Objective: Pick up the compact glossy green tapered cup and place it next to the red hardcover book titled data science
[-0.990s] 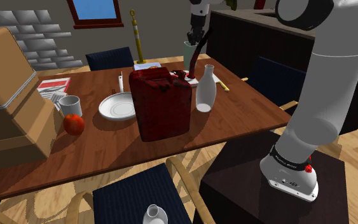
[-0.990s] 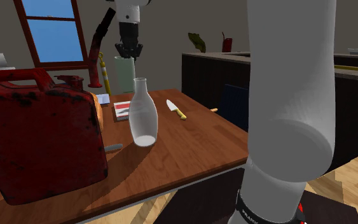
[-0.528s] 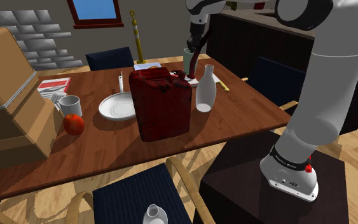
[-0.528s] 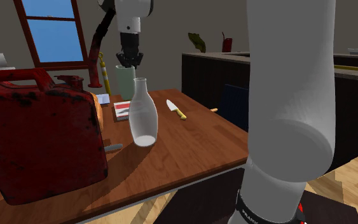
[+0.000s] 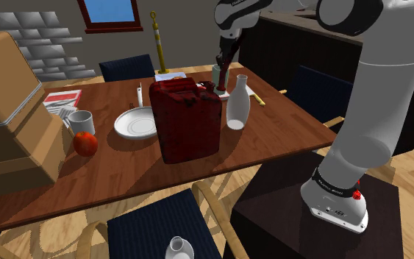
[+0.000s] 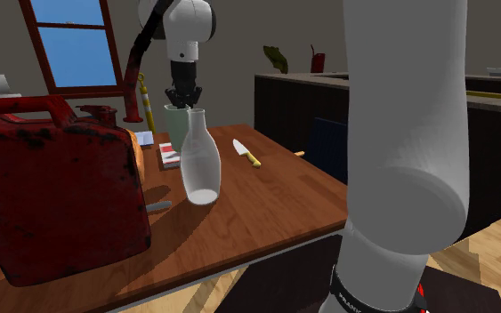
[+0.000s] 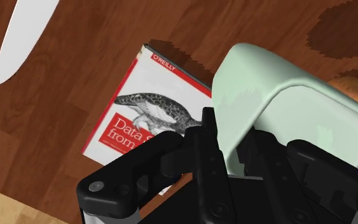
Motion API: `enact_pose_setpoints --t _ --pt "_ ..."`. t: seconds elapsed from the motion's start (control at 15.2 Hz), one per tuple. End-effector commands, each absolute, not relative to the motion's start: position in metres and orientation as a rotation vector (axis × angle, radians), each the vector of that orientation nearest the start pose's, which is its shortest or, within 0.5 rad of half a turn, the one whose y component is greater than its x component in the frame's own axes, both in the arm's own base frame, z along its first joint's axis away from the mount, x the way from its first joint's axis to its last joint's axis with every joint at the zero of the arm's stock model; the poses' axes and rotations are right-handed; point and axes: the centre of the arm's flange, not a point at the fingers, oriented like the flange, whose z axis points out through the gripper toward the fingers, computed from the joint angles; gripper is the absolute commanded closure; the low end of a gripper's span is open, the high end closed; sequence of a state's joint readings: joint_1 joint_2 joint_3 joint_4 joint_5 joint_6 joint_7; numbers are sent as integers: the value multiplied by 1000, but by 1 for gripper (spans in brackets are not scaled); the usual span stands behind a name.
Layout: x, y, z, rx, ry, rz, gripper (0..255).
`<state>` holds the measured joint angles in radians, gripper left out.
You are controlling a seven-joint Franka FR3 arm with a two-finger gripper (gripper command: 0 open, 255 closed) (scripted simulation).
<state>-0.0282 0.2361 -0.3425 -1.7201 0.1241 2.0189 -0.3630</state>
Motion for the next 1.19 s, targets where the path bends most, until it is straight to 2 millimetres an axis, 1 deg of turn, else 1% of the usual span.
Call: enact_pose_setpoints --t 0.0,0.79,1.12 --pt "599 -208 448 -3133 71 -135 255" --pt "599 -208 386 -3133 71 -135 255" --pt "599 -208 386 -3133 71 -135 255"
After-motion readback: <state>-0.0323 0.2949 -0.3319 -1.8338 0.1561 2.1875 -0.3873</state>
